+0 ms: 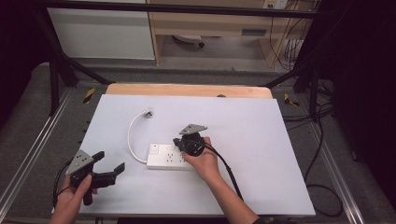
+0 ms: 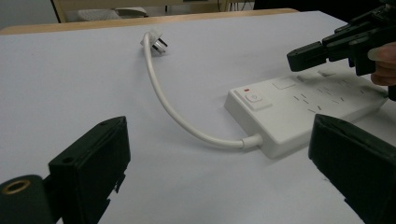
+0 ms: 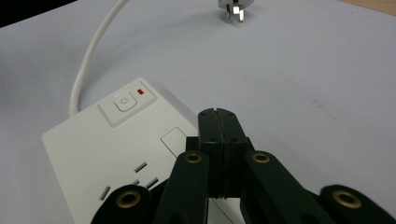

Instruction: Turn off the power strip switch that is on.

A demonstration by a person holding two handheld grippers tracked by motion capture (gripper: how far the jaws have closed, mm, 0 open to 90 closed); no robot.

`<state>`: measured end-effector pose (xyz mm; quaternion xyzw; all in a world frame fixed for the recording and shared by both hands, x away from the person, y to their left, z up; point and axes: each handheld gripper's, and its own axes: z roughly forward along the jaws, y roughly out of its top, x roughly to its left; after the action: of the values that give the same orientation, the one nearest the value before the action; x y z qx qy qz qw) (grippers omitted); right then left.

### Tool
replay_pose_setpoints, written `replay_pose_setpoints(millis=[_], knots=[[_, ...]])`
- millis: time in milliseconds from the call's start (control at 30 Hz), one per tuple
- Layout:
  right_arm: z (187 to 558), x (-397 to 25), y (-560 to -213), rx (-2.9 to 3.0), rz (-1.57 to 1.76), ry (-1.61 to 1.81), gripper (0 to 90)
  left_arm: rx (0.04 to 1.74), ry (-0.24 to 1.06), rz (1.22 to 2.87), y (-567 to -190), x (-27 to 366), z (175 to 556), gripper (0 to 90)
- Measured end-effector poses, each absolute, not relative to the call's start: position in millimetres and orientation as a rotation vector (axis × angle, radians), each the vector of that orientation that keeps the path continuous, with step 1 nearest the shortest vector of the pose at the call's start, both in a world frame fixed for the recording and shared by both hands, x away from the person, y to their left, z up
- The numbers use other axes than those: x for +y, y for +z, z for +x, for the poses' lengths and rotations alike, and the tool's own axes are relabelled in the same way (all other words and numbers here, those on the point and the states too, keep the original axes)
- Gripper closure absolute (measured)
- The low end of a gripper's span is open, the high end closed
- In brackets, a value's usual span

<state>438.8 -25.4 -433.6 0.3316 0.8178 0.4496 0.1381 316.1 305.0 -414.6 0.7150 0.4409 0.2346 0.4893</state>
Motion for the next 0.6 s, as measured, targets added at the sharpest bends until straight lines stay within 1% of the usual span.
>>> replay_pose_setpoints(millis=[600], knots=[[438.8, -21.7, -435.9, 2.383, 0.950, 1.293, 90.0, 1.067, 0.572, 1.741, -414.4, 305.1, 316.0, 5.6]])
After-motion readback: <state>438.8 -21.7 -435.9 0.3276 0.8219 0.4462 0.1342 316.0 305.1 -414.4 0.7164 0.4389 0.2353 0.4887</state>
